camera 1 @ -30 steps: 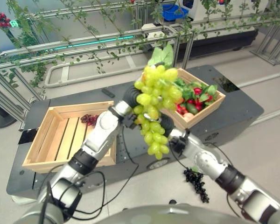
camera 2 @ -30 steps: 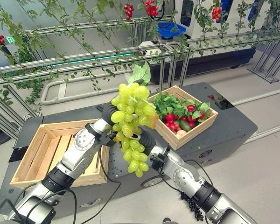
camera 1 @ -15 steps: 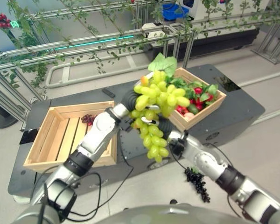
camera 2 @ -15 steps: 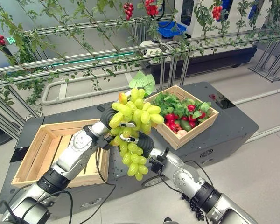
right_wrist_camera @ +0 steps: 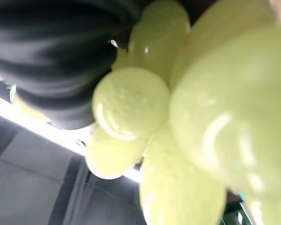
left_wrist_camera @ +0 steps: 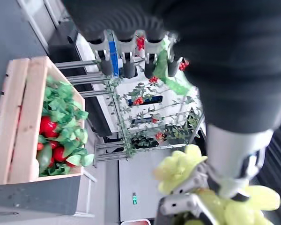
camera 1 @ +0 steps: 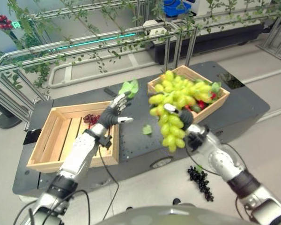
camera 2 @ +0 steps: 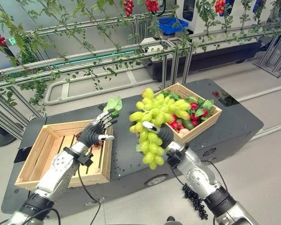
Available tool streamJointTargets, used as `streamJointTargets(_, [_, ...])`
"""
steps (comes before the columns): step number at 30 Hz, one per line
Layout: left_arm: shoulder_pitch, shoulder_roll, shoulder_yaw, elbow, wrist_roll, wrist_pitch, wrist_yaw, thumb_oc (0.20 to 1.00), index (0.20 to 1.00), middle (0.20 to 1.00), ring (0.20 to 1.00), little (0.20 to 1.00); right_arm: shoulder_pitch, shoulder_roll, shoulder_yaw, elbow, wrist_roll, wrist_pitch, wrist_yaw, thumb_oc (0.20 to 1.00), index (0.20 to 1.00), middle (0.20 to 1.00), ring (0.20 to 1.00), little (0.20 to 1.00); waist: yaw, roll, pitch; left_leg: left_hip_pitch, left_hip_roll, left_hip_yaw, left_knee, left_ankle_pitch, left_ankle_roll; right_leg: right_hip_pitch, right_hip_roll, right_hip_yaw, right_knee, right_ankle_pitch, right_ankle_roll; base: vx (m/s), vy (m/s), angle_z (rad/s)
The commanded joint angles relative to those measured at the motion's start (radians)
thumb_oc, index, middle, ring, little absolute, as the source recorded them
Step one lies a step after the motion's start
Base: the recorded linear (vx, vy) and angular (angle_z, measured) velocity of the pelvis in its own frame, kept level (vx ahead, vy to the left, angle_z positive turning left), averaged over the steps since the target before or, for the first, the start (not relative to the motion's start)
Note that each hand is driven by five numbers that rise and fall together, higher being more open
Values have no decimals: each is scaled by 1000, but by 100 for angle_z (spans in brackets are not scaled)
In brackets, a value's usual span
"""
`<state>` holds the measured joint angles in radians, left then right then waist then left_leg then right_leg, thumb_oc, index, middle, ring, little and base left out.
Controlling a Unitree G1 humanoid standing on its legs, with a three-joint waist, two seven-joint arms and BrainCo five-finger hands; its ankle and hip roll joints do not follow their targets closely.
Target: Pick up the fruits from the basket on one side to the basket on the other side
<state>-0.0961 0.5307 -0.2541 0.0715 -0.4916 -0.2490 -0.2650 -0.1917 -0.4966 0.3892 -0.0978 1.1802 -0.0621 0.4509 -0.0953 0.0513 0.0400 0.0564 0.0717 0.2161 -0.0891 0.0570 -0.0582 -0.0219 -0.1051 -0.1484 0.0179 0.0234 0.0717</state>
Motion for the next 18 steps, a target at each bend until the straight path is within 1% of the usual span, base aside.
streamJointTargets(1, [-25, 66, 77, -23, -15, -51, -15, 1000, 1000, 1000, 1000, 1000, -24, 34, -95, -123, 13, -88, 32, 200, 200, 200, 200, 200, -13, -59, 4, 31, -19, 1, 47, -95, 22, -29, -41, 43, 104, -45, 69, 0, 0, 0])
streamJointTargets(7, [61, 53, 171, -51, -44, -62, -44, 1000, 1000, 1000, 1000, 1000, 49, -6, -284, -98, -33, -126, 15, 200, 200, 200, 200, 200, -18, -56, 2, 32, -20, -2, 41, -94, 22, -28, -40, 40, 104, -48, 71, 0, 0, 0])
streamJointTargets(13, [127, 25, 248, -54, -47, -68, -36, 1000, 1000, 1000, 1000, 1000, 89, -30, -463, -67, -78, -185, -33, 200, 200, 200, 200, 200, -21, -57, 2, 32, -20, -4, 39, -95, 22, -28, -38, 38, 107, -51, 71, 0, 0, 0])
streamJointTargets(16, [145, -2, 267, -44, -54, -71, -29, 1000, 1000, 1000, 1000, 1000, 103, -40, -542, -58, -100, -224, -68, 200, 200, 200, 200, 200, -26, -53, 4, 30, -18, -5, 39, -95, 22, -33, -35, 36, 118, -58, 70, 0, 0, 0])
streamJointTargets(18, [151, -12, 268, -47, -53, -75, -20, 1000, 1000, 1000, 1000, 1000, 106, -40, -571, -40, -107, -242, -93, 200, 200, 200, 200, 200, -30, -50, 9, 29, -15, -5, 43, -98, 23, -47, -32, 41, 149, -66, 67, 0, 0, 0])
